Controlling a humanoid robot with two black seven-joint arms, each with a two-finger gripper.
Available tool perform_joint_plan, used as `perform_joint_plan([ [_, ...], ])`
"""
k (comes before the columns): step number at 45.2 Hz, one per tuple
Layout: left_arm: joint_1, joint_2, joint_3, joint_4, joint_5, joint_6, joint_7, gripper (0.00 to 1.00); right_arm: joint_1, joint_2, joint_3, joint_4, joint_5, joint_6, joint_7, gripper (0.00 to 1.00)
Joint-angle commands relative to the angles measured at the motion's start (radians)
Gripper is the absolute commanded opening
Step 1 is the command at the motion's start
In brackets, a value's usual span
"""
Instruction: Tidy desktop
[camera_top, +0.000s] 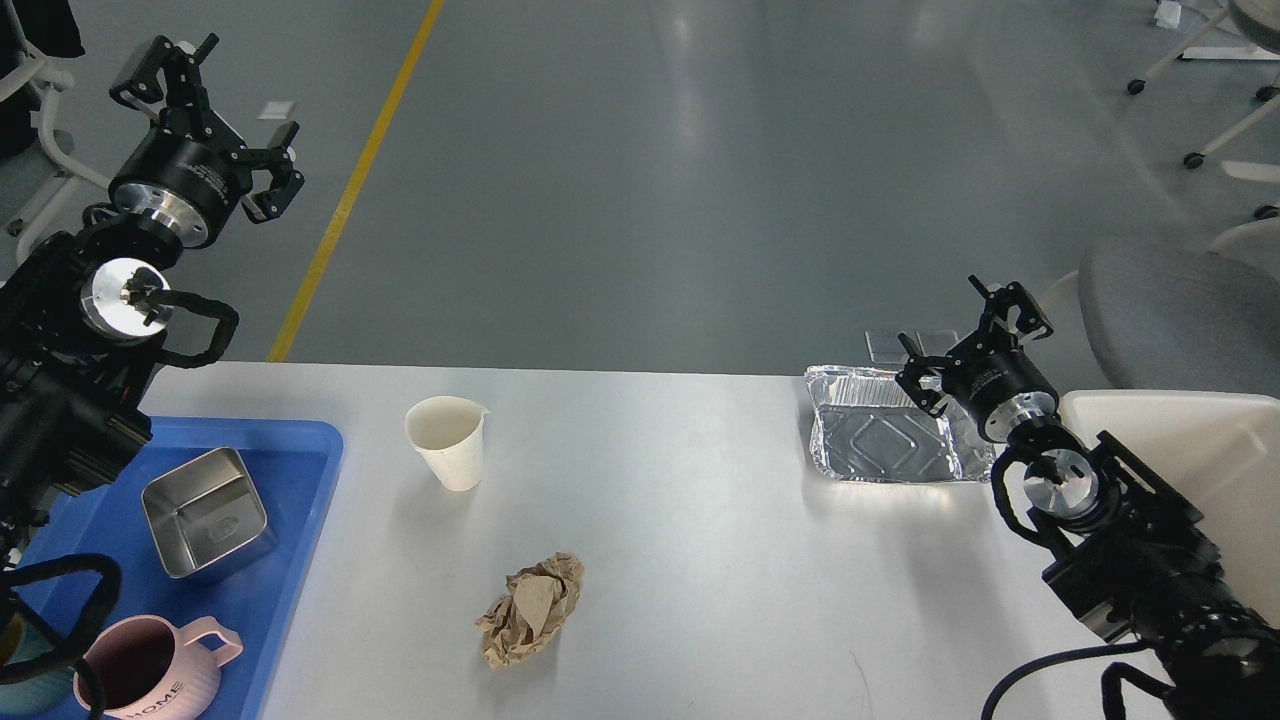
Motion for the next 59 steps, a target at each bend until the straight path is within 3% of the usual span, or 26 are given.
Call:
perform_joint_plan([
  [1,-0.001,-0.054,-0.018,0.007,-0.006,-0.006,-0.057,0.97,-0.007,-0.003,0.025,0.002,0.000,0.004,0.001,1.00],
  [7,0.011,-0.085,-0.052,0.026,-0.061,-0.045,-0.067,0.97,-0.008,-0.006,0.065,0.021,0.000,0.005,0.004,1.00],
  [14,0.037,-0.091,-0.055,0.029,-0.118,-0.106,-0.044,0.97,-0.011,-0.027,0.027,0.039,-0.025,0.026,0.007,1.00],
  [18,0.057,-0.096,-0.073,0.027,-0.138,-0.127,-0.016,0.97,-0.026,-0.096,-0.090,0.100,-0.083,0.045,0.010,1.00],
  [29,0.112,-0.099,-0.096,0.015,-0.144,-0.193,-0.002,0.98,-0.014,-0.423,-0.463,0.260,-0.238,0.056,-0.005,1.00],
  [36,0.129,-0.102,-0.107,0.004,-0.144,-0.215,-0.004,0.97,-0.016,-0.684,-0.642,0.467,-0.315,0.057,-0.004,1.00],
  [51,0.154,-0.120,-0.113,-0.028,-0.144,-0.226,-0.007,0.97,-0.069,-1.179,-0.674,0.851,-0.388,0.086,0.001,1.00],
  [52,0.165,-0.120,-0.113,-0.039,-0.144,-0.226,-0.008,0.97,-0.076,-1.283,-0.674,0.942,-0.390,0.086,0.004,1.00],
  [59,0.177,-0.120,-0.113,-0.043,-0.144,-0.233,-0.008,0.97,-0.074,-1.486,-0.665,1.100,-0.390,0.086,0.007,1.00],
])
